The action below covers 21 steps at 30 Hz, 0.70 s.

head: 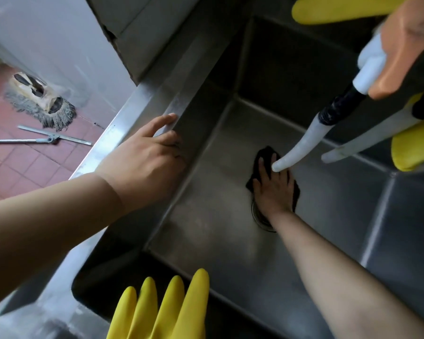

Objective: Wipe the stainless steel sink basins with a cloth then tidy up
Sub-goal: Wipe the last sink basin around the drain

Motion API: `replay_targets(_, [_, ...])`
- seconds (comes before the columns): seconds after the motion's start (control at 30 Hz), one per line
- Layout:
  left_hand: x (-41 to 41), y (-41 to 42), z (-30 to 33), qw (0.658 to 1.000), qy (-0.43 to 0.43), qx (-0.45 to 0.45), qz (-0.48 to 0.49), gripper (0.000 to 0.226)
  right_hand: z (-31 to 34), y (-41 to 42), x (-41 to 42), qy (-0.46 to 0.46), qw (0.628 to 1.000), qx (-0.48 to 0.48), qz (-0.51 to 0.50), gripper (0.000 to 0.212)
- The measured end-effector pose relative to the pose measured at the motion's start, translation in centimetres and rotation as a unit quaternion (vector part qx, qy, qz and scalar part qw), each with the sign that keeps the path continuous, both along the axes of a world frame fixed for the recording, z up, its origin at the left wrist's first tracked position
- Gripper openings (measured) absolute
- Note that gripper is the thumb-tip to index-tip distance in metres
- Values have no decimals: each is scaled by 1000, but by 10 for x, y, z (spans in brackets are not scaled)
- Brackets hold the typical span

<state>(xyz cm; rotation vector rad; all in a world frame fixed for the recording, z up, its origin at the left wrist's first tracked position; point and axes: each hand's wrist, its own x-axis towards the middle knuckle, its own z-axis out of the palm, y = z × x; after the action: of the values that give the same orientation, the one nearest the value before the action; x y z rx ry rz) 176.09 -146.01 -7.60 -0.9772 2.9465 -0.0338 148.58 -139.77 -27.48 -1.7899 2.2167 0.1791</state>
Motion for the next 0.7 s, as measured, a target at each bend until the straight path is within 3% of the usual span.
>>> replay_targets(0.13, [0,1,2,1000,-5,-1,-10,16,-2,30,44,-14,986,32,161,64])
replay_targets(0.33, [-4,5,6,999,-19,-31,-16,14,13,120,31,-8,962,21,272,67])
replay_targets(0.5, [-6,8,7,997,-33,-61,-22,26,25,167,-29,38,969,60,237,66])
replay_targets(0.7, [-6,12,-8,983,-69,-127,-116,26,16,138,-66,54,995,54,62,63])
